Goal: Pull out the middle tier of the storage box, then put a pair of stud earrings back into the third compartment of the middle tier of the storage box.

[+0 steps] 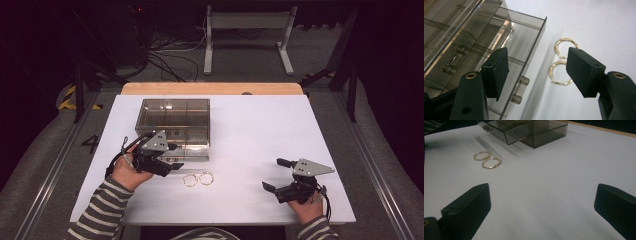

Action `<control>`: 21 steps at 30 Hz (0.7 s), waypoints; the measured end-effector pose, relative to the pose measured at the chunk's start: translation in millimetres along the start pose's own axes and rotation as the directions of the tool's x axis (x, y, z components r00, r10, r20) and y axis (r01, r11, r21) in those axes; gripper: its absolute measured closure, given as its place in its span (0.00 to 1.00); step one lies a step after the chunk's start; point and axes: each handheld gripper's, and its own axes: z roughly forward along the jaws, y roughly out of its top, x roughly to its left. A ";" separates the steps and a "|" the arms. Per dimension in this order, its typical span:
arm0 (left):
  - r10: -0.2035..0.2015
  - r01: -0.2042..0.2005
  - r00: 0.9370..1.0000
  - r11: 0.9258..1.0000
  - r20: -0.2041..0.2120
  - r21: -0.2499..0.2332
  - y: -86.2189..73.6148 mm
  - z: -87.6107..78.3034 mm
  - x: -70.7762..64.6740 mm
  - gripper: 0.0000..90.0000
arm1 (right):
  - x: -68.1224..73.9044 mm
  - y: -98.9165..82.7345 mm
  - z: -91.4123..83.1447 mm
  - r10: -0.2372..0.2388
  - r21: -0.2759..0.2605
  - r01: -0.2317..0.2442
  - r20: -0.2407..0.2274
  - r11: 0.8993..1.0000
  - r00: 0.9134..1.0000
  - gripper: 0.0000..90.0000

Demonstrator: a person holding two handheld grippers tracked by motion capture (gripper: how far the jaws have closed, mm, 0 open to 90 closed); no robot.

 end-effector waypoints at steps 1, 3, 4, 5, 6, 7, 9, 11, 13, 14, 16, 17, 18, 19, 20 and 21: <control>0.004 -0.004 1.000 1.000 -0.003 0.001 0.7 0.4 -0.9 0.39 | 0.0 0.0 0.0 0.000 0.000 0.000 0.000 1.000 1.000 0.02; 0.005 -0.005 1.000 1.000 0.008 0.007 2.0 1.3 -2.9 0.40 | 0.0 -0.1 -0.2 0.002 0.000 -0.002 0.001 1.000 1.000 0.02; 0.008 -0.008 1.000 1.000 0.011 0.007 2.7 1.6 -3.8 0.40 | 0.0 -0.1 -0.4 0.002 -0.001 -0.002 0.001 1.000 1.000 0.02; 0.005 -0.005 1.000 1.000 0.016 0.008 3.3 1.9 -4.7 0.40 | -0.2 -0.1 -0.5 0.002 -0.002 -0.002 0.000 1.000 1.000 0.02; 0.006 -0.007 1.000 1.000 0.022 0.007 4.0 2.3 -5.4 0.40 | -0.3 -0.1 -0.4 0.002 -0.002 -0.002 0.000 1.000 1.000 0.02; 0.007 -0.007 1.000 1.000 0.025 0.006 4.5 2.8 -6.5 0.40 | -0.4 -0.2 -0.4 0.002 -0.001 -0.002 0.000 1.000 1.000 0.02; 0.005 -0.005 1.000 1.000 0.026 0.009 5.7 3.9 -9.3 0.40 | -0.2 -0.2 -0.7 0.002 -0.003 -0.002 0.001 1.000 1.000 0.02; 0.003 -0.003 1.000 1.000 0.031 0.009 6.3 5.8 -12.2 0.41 | -0.5 -0.3 -0.8 0.003 -0.004 -0.003 0.001 1.000 1.000 0.02; 0.004 -0.004 0.999 1.000 0.037 0.016 7.1 8.6 -15.8 0.42 | -0.5 -0.3 -0.8 0.003 -0.003 -0.003 0.002 1.000 1.000 0.02; 0.009 -0.010 0.999 1.000 0.039 0.016 7.5 9.6 -17.2 0.42 | -0.4 -0.4 -0.9 0.003 -0.004 -0.003 0.002 1.000 1.000 0.02; 0.009 -0.011 0.999 1.000 0.052 0.021 8.0 11.2 -19.9 0.42 | -0.3 -0.3 -0.9 0.003 -0.003 -0.003 0.002 1.000 1.000 0.02; 0.009 -0.010 0.998 1.000 0.056 0.023 8.3 11.8 -21.1 0.42 | -0.3 -0.4 -0.9 0.003 -0.003 -0.003 0.002 1.000 1.000 0.02; 0.006 -0.007 0.998 1.000 0.064 0.023 8.6 12.6 -22.2 0.42 | -0.1 -0.4 -0.9 0.003 -0.003 -0.003 0.002 1.000 1.000 0.02; 0.000 -0.002 0.998 1.000 0.066 0.028 8.8 13.4 -23.8 0.42 | -0.1 -0.4 -0.9 0.002 -0.003 -0.002 0.001 1.000 1.000 0.02; 0.000 -0.002 0.998 0.999 0.063 0.033 8.9 14.9 -25.5 0.42 | 0.1 -0.4 -1.0 0.002 -0.003 -0.002 0.001 1.000 1.000 0.02; -0.001 -0.002 0.998 0.999 0.058 0.046 8.9 16.7 -27.4 0.43 | 0.1 -0.4 -1.0 0.002 -0.003 -0.002 0.001 1.000 1.000 0.02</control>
